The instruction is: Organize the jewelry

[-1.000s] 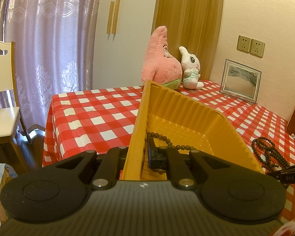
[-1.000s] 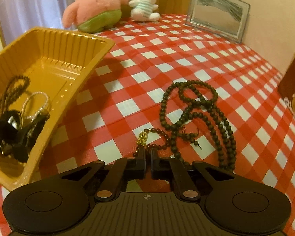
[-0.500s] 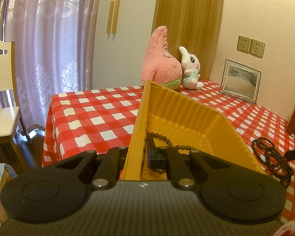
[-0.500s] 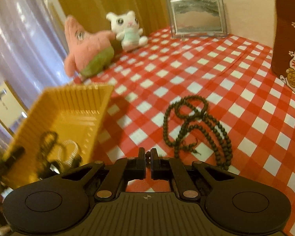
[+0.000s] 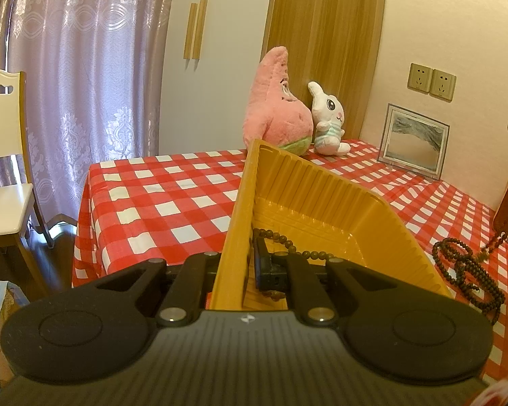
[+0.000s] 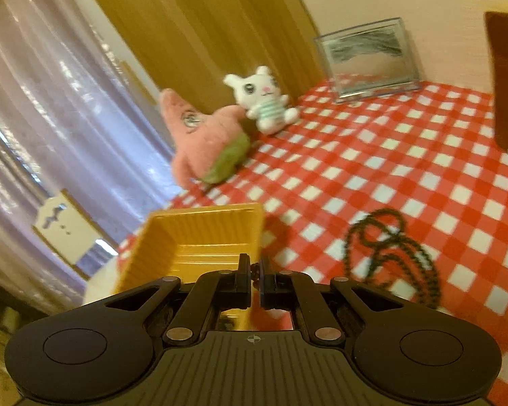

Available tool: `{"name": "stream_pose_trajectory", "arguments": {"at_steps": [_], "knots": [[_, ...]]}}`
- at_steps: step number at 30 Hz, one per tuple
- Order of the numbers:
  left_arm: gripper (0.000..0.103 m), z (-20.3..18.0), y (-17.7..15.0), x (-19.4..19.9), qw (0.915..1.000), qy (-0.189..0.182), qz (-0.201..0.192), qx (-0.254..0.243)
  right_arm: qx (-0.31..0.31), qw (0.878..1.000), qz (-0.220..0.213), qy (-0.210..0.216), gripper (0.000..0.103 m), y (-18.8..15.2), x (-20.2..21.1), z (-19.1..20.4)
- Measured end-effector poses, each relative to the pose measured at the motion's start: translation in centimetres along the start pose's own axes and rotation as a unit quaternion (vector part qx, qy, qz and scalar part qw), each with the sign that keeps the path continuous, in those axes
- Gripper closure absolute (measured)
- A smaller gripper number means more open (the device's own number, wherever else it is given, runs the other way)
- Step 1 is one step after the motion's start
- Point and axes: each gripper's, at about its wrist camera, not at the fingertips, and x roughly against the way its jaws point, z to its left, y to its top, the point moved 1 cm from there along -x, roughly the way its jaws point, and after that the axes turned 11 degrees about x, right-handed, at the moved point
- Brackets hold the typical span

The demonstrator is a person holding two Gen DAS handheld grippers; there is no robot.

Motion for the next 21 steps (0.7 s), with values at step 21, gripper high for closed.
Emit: {"name": "stream_pose_trajectory", "arguments": {"at_steps": [21], "knots": [[0.095,-0.3,0.3,0.1,1.0,-0.002,-0.001,0.004,0.04,0.983,0.08,0.158,0.099,-0.8,-7.7,10.2]]}}
